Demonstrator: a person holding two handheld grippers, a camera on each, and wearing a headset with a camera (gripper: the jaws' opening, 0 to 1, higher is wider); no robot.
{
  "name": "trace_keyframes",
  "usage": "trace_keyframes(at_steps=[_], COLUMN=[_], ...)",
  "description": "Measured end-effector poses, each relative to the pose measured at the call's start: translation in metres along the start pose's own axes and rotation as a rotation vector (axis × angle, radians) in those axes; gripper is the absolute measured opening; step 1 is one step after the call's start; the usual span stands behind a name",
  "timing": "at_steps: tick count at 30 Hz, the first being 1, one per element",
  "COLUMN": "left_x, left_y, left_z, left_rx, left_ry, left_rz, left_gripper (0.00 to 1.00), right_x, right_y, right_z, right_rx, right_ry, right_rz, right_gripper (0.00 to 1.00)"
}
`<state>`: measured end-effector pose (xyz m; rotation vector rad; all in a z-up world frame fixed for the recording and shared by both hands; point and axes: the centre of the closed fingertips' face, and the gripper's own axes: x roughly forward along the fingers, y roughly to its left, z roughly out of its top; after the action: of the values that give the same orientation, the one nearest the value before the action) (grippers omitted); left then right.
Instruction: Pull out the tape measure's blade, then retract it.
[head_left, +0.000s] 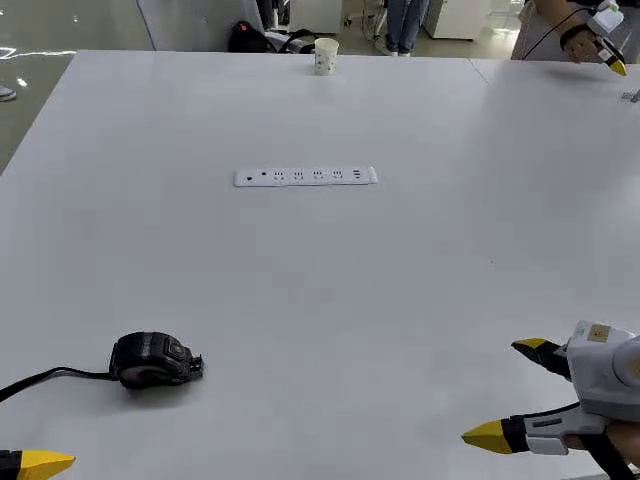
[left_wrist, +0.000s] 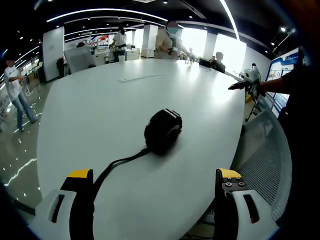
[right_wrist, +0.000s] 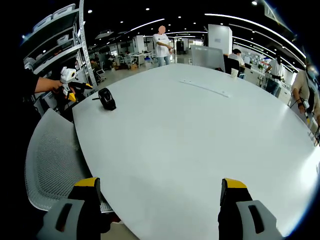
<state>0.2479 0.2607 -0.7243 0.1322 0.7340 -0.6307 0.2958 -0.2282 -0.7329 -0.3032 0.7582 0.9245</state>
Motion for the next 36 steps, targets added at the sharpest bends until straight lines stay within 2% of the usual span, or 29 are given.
trace_keyframes(at_steps=[1,6,8,10,14,18,19,22,24,31,36], left_x=[0.000,0.002,0.003,0.005,0.007,0.011,0.012,0.015,0.018,0.030,0.039], left_y=[0.000,0.000,0.000,0.000,-0.006,-0.007,-0.007,-0.008,-0.008,-0.006,-0.012], left_z=[0.000,-0.002,-0.003,-0.007,-0.009,-0.012,-0.012,-0.009,-0.006,0.005,0.014], left_rx=[0.002,0.011,0.015,0.038,0.079,0.124,0.134,0.164,0.190,0.272,0.334], left_ry=[0.000,0.026,0.038,0.063,0.099,0.135,0.142,0.161,0.172,0.204,0.217], left_rz=[0.000,-0.007,-0.008,-0.006,-0.033,-0.048,-0.054,-0.073,-0.087,-0.114,-0.158], left_gripper=[0.99,0.99,0.99,0.99,0.99,0.99,0.99,0.99,0.99,0.99,0.99], right_x=[-0.001,0.001,0.003,0.007,0.013,0.018,0.020,0.023,0.026,0.035,0.043], right_y=[-0.002,-0.009,-0.009,-0.004,0.000,0.002,0.003,0.003,0.002,0.008,0.010], right_z=[0.002,0.001,0.001,0.002,0.006,0.006,0.005,0.011,0.013,0.024,0.030], right_rx=[-0.014,-0.043,-0.042,-0.022,-0.050,-0.048,-0.055,-0.109,-0.105,-0.137,-0.154], right_ry=[-0.012,-0.006,-0.013,-0.019,-0.028,0.009,0.023,0.001,0.014,0.002,0.005], right_rz=[-0.009,-0.027,-0.018,0.021,0.038,0.046,0.050,0.055,0.057,0.089,0.109], right_gripper=[0.99,0.99,0.99,0.99,0.99,0.99,0.99,0.99,0.99,0.99,0.99])
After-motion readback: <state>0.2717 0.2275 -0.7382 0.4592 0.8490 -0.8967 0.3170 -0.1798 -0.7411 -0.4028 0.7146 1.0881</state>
